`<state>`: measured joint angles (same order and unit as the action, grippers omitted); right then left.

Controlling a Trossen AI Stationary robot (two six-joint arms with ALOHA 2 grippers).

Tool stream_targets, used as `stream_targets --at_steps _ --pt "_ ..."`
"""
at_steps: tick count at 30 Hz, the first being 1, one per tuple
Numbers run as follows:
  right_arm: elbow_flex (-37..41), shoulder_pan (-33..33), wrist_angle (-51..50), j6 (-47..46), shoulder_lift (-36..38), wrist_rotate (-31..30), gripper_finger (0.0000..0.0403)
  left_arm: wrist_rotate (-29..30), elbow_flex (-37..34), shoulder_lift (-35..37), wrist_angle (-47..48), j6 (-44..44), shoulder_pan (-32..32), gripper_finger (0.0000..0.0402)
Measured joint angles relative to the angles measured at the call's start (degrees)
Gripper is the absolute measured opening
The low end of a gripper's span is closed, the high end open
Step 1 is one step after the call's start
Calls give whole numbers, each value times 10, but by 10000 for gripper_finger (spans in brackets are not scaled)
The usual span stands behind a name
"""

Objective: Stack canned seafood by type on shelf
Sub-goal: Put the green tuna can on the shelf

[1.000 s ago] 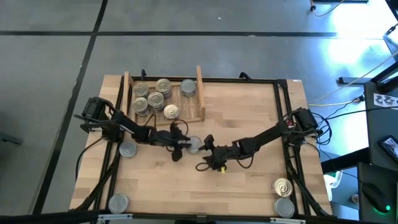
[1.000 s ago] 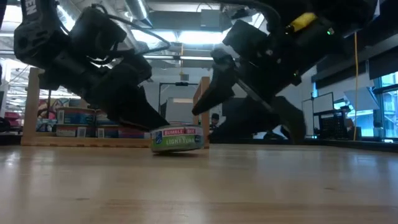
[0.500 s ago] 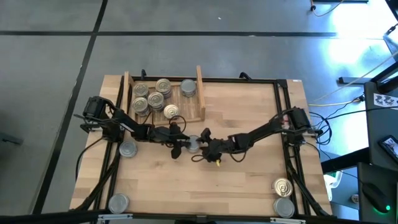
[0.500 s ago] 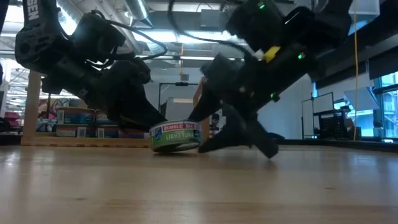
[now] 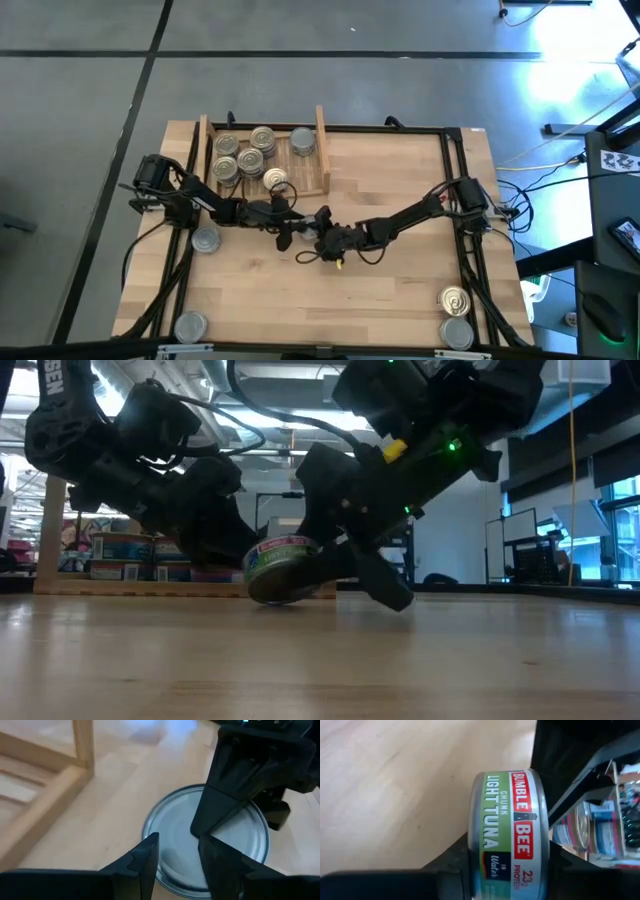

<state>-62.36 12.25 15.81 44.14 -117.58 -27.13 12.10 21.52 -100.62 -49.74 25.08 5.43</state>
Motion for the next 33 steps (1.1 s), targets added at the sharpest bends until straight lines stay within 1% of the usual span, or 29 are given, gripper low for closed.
stream_targets --at_steps 3,5,7,10,12,14,16,18,20,22,26,28,33 --pt "-2 6 -31 -13 8 -5 131 -2 0 -3 -20 -7 0 138" --pt "-3 14 -68 -22 23 18 131 -14 1 -4 -38 -29 0 142" --pt "-2 24 -106 -37 42 33 131 -23 1 -5 -51 -55 1 155" --pt "1 35 -183 -66 78 40 131 -28 14 -5 -49 -94 -4 190" --pt "11 35 -229 -99 110 57 131 -25 23 -5 -53 -136 -9 219" --pt "39 24 -239 -132 147 77 131 -22 35 -5 -54 -190 -11 246" --pt "82 4 -211 -166 192 88 131 -21 50 -5 -53 -244 -11 269" --pt "130 -15 -146 -198 232 101 131 -20 65 -3 -35 -288 -11 284" --pt "177 -33 -73 -224 265 125 131 -17 81 -3 -9 -313 -11 292" --pt "211 -48 -12 -250 282 150 131 -14 97 -3 11 -331 -8 294" --pt "235 -61 49 -290 282 193 131 8 119 -3 19 -346 -2 294" --pt "235 -59 71 -300 274 186 131 20 127 -2 19 -344 -1 294" --pt "234 -59 119 -323 258 192 131 22 144 -2 24 -342 2 291"
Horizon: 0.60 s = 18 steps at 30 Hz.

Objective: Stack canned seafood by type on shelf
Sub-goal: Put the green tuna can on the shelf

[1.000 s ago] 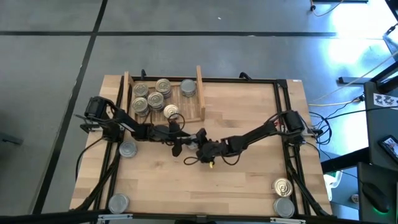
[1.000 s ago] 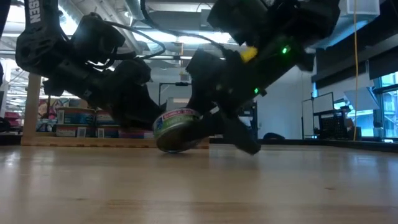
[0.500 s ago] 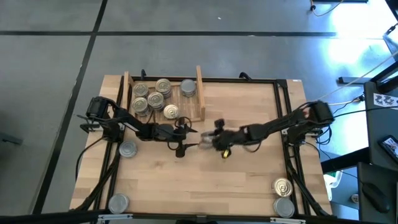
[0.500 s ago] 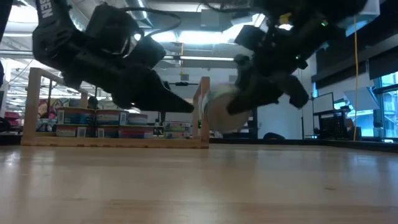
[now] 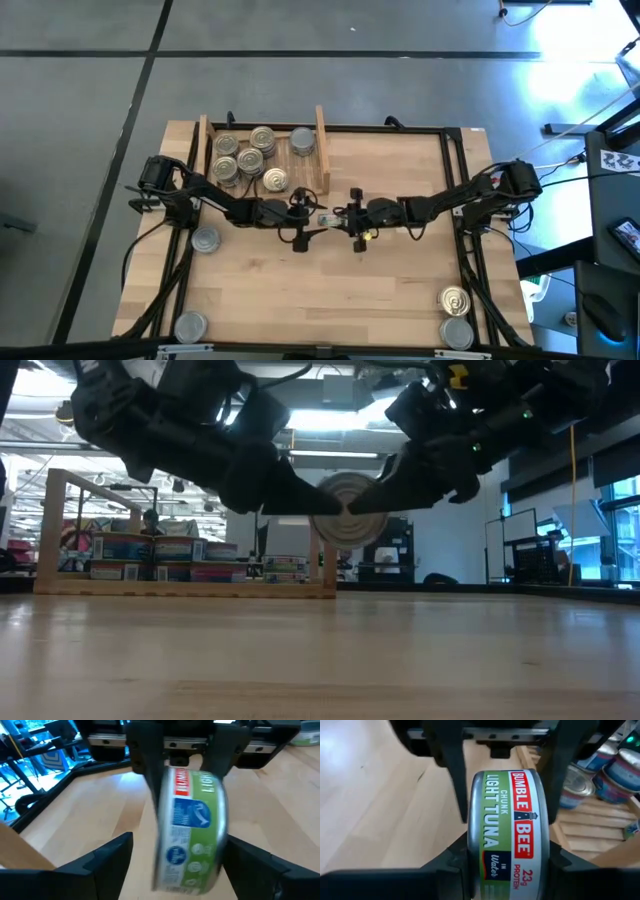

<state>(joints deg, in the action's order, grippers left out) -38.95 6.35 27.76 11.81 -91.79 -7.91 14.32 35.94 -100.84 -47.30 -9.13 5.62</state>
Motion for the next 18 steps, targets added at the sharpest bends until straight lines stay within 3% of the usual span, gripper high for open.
stream_targets --at_steps 4,11,14,18 --pt "0 0 27 -2 0 0 131 0 6 0 2 0 0 253" --pt "0 0 51 6 0 4 136 -5 7 1 3 -20 -1 126" --pt "-1 0 43 19 4 0 200 10 7 15 44 -33 1 124" --pt "-1 10 -24 15 39 -5 293 84 12 84 214 -11 19 124"
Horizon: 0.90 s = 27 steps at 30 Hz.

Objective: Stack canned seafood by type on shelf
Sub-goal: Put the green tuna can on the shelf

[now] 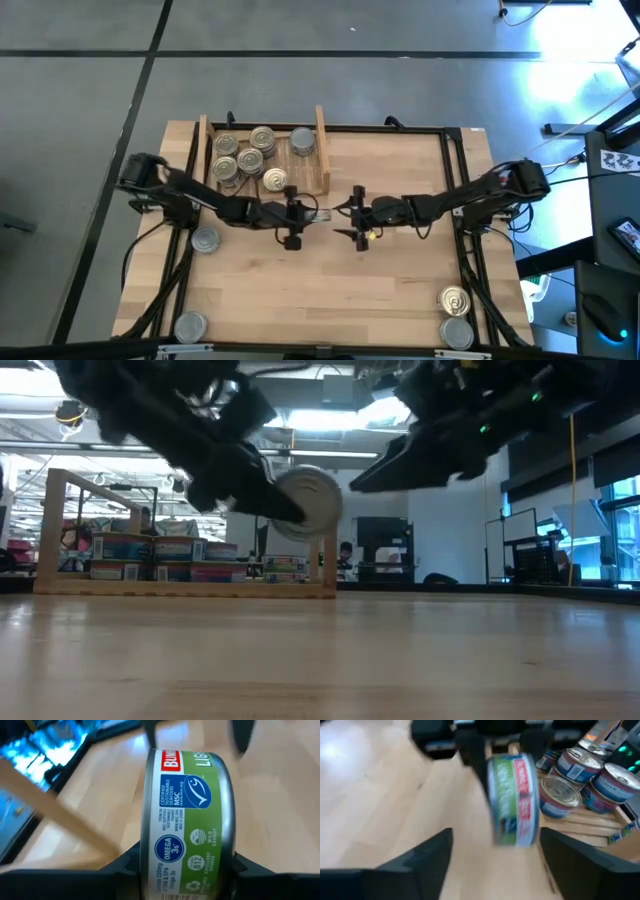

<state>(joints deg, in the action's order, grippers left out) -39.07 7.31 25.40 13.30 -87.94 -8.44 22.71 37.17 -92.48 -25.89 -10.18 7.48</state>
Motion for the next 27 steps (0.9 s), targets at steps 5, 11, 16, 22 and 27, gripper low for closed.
stream_targets --at_steps 5,11,16,22,27 --pt "0 19 -83 -41 46 0 354 88 30 93 242 63 18 124" --pt "0 29 -101 -116 35 -1 367 170 36 121 307 41 -33 124" --pt "0 28 -81 -133 2 -40 368 168 37 67 251 -23 -122 124" --pt "0 28 -71 -130 -20 -74 369 137 64 -31 191 -121 -171 127" --pt "0 28 -58 -125 -23 -91 369 138 107 -107 191 -163 -186 129"
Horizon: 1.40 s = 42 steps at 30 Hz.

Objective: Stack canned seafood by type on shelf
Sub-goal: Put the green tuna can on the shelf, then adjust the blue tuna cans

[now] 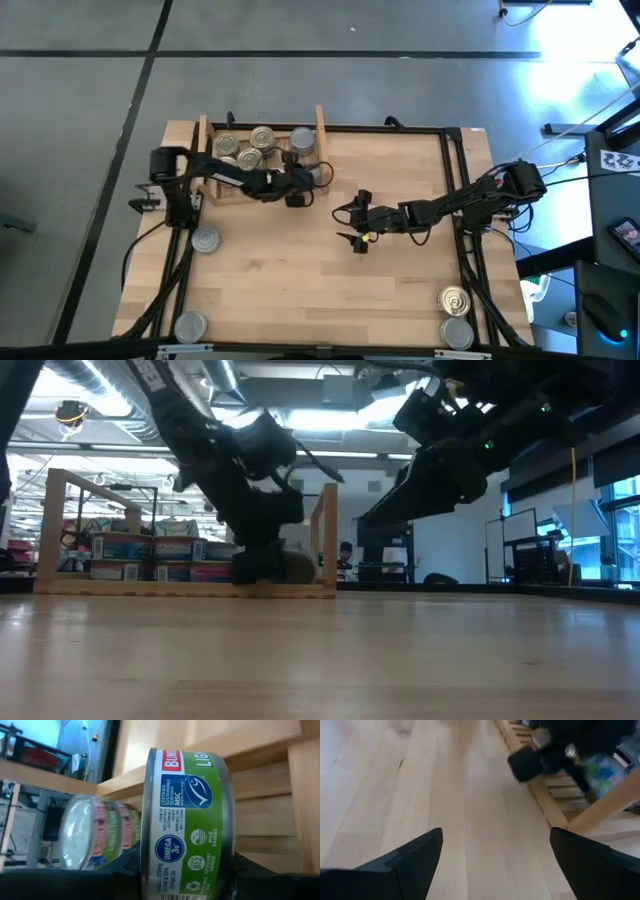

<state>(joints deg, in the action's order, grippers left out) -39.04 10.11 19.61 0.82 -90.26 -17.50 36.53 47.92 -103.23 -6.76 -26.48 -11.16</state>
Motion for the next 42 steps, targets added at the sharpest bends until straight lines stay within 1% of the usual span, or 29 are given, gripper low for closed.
stream_targets --at_steps 2,5,9,13,15,16,21,24,27,30,34,36,39,42 --pt "0 0 2 8 0 -1 369 3 9 -20 -2 -10 -5 133" --pt "0 0 1 9 0 -1 369 4 12 -30 -3 -7 -14 149" --pt "0 0 1 10 0 -11 370 2 15 -29 8 1 -14 188" --pt "0 -1 0 10 0 -16 370 -1 42 -21 64 14 -4 232" --pt "0 -1 -1 10 0 -16 370 -5 58 -10 103 25 0 250" --pt "0 -1 -1 10 0 -16 370 -17 65 -1 122 33 2 257" --pt "0 -1 -1 11 0 -16 370 -96 99 52 224 71 7 274" --pt "0 -1 0 11 0 -16 370 -103 101 88 269 85 6 276" --pt "0 -1 0 11 0 -16 370 -104 102 125 289 89 -1 276" --pt "0 -1 0 11 0 -16 370 -98 102 155 280 99 -27 276" --pt "0 -1 1 11 0 -16 370 -83 102 163 271 80 -102 276" --pt "0 -1 0 11 0 -16 370 -86 99 154 270 63 -145 276" --pt "0 -1 0 11 0 -16 370 -112 98 132 269 47 -198 276" --pt "0 -1 0 11 0 -16 369 -122 98 103 254 24 -218 276"
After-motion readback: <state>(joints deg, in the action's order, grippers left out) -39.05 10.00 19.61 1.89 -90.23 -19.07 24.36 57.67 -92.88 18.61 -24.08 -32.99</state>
